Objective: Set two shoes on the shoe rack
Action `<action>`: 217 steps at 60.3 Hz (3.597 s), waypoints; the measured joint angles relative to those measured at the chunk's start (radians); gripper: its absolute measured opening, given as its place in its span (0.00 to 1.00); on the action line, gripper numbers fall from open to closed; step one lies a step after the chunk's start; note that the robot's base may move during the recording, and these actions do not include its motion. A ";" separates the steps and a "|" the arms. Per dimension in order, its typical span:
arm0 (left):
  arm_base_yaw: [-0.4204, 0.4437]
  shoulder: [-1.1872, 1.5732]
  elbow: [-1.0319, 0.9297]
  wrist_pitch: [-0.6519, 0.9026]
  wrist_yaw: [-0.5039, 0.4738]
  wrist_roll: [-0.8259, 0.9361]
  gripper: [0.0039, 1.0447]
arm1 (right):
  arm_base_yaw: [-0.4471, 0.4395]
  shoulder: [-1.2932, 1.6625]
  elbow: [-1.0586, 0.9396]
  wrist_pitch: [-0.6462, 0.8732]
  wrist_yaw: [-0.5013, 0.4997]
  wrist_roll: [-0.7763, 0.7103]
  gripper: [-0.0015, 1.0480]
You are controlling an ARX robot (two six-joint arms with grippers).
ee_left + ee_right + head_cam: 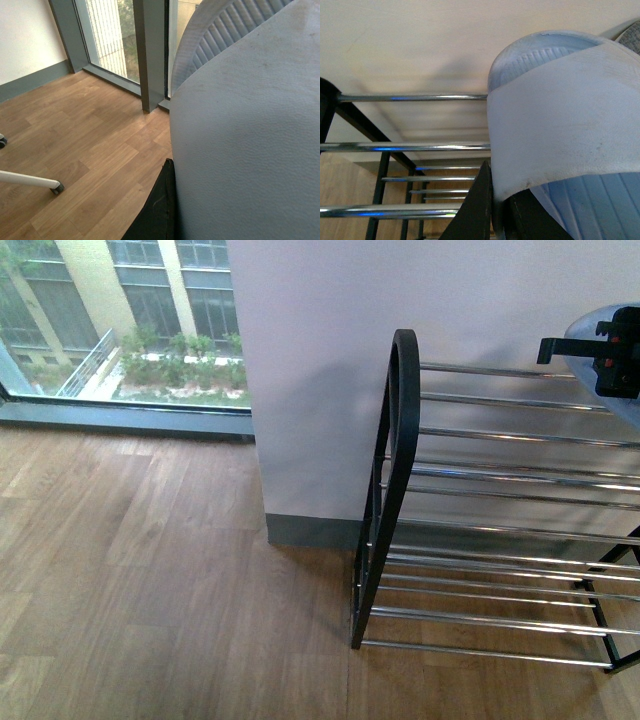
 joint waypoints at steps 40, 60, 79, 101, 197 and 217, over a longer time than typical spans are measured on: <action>0.000 0.000 0.000 0.000 0.000 0.000 0.02 | -0.029 0.127 0.153 -0.125 -0.031 0.341 0.02; 0.000 0.000 0.000 0.000 0.000 0.000 0.02 | -0.078 0.183 0.205 -0.074 -0.076 0.438 0.02; 0.000 0.000 0.000 0.000 0.000 0.000 0.02 | -0.106 0.160 0.160 -0.086 -0.076 0.426 0.25; 0.000 0.000 0.000 0.000 0.000 0.000 0.02 | -0.122 0.017 0.139 -0.268 0.002 0.225 0.82; 0.000 0.000 0.000 0.000 0.000 0.000 0.02 | -0.002 -1.040 -0.742 0.164 -0.270 -0.120 0.02; 0.000 0.000 0.000 0.000 0.000 0.000 0.02 | -0.001 -1.190 -0.805 0.088 -0.269 -0.120 0.02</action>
